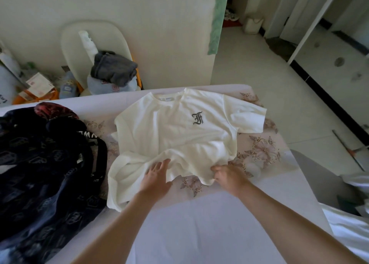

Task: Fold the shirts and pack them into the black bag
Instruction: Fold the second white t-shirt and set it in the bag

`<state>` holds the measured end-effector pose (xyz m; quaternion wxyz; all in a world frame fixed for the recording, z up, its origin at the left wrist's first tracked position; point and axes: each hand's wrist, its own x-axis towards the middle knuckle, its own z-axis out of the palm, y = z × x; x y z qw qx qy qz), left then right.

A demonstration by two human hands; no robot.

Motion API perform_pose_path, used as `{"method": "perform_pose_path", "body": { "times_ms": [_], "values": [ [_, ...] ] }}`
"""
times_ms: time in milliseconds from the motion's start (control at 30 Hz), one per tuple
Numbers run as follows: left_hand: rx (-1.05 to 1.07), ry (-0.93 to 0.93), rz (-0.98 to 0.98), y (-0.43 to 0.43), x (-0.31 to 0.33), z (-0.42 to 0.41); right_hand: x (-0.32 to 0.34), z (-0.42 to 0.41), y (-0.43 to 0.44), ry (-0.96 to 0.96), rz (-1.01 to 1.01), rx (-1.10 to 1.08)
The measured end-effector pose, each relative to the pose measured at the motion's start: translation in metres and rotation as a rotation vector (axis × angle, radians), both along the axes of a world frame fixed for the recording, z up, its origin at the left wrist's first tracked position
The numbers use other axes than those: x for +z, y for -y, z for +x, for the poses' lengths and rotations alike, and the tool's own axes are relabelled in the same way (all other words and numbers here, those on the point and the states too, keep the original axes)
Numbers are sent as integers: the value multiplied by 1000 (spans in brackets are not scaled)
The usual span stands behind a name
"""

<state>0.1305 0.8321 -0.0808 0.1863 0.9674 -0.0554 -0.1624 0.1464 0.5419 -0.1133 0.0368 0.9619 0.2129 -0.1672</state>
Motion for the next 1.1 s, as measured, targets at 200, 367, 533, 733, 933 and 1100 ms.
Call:
{"method": "perform_pose_path", "body": {
  "times_ms": [200,367,533,733,933,1100],
  "values": [
    [-62,142,106,25,9,-14,67,-18,1,33,560,-389],
    [-132,329,-19,66,20,-35,136,-41,12,-195,648,-429],
    [-35,181,-104,76,46,-56,169,-60,38,-184,694,-455],
    [-177,-745,-59,64,66,-96,131,-75,58,-420,-7,-225],
    [-38,-453,-169,77,24,-138,90,-98,63,-496,-126,-160],
    [112,-112,209,75,-6,-157,92,-91,60,-639,-180,-121]
  ]
}}
